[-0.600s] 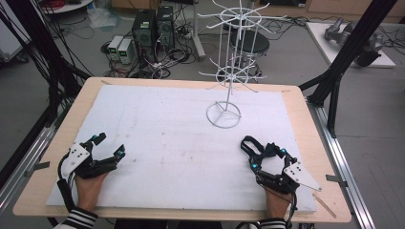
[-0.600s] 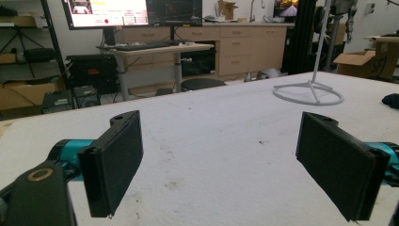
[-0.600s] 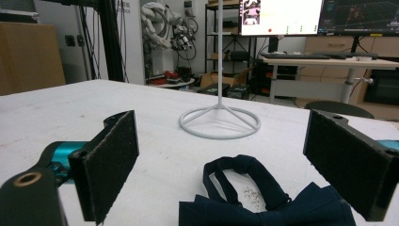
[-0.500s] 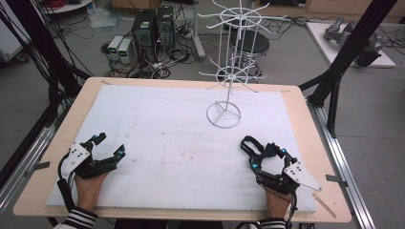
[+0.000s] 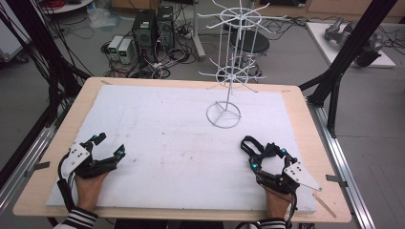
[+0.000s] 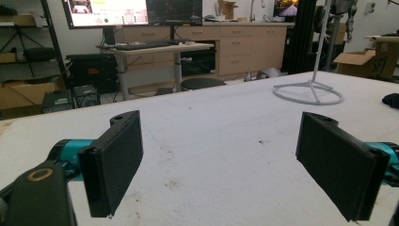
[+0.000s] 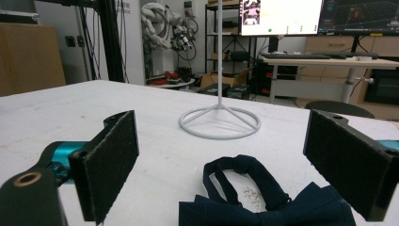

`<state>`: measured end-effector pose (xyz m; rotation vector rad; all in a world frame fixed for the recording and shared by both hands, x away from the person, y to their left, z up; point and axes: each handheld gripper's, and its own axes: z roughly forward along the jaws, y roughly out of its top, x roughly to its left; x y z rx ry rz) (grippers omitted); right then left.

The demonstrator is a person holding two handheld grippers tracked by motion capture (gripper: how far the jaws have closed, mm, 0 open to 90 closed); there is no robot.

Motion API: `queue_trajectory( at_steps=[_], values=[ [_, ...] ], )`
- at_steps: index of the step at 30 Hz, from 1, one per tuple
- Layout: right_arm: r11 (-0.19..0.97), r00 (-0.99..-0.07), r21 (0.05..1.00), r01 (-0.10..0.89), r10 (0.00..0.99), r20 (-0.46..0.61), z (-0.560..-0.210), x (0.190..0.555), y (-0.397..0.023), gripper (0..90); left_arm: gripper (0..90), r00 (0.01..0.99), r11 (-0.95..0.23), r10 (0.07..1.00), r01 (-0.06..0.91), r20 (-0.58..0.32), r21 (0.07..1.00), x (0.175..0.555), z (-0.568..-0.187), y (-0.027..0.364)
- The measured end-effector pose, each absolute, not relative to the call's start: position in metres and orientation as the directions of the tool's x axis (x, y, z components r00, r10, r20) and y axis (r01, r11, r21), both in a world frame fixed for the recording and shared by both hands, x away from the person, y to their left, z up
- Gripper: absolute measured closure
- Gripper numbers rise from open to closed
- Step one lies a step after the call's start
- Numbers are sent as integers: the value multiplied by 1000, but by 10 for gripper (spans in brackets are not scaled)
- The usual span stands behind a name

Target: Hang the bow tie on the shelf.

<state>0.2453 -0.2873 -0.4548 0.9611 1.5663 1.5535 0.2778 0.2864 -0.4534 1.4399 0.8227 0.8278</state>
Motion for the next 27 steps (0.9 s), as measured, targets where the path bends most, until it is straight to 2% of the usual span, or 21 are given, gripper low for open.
queue_trajectory(
  at_steps=[27],
  values=[
    [-6,-459,1000,23,888,16,-454,246,-287,99,157,492,-25,870,16,14,1000,278,-453,287]
  ],
)
